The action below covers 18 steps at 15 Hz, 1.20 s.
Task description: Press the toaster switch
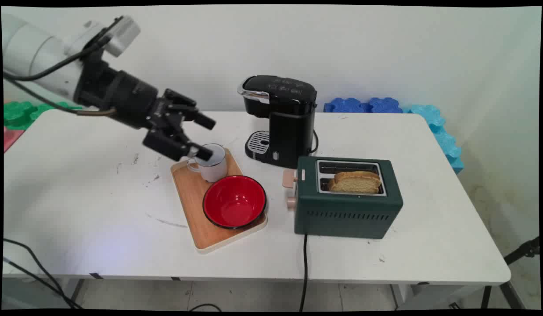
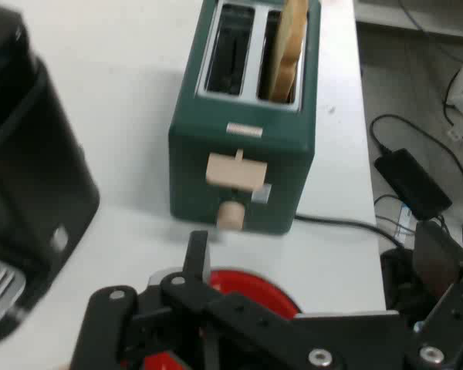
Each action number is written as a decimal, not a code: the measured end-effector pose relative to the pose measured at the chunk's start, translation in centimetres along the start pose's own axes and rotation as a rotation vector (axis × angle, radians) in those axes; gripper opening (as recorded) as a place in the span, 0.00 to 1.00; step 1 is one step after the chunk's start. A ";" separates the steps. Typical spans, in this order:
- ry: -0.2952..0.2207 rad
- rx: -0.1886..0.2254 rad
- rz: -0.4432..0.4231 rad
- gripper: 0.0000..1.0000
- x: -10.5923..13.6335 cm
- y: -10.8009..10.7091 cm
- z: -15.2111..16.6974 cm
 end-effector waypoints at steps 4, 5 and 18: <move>0.006 -0.017 0.042 1.00 2.3 0.5 2.4; 0.000 -0.021 0.062 1.00 2.8 0.6 3.3; -0.088 -0.028 0.145 0.00 4.2 -1.2 11.1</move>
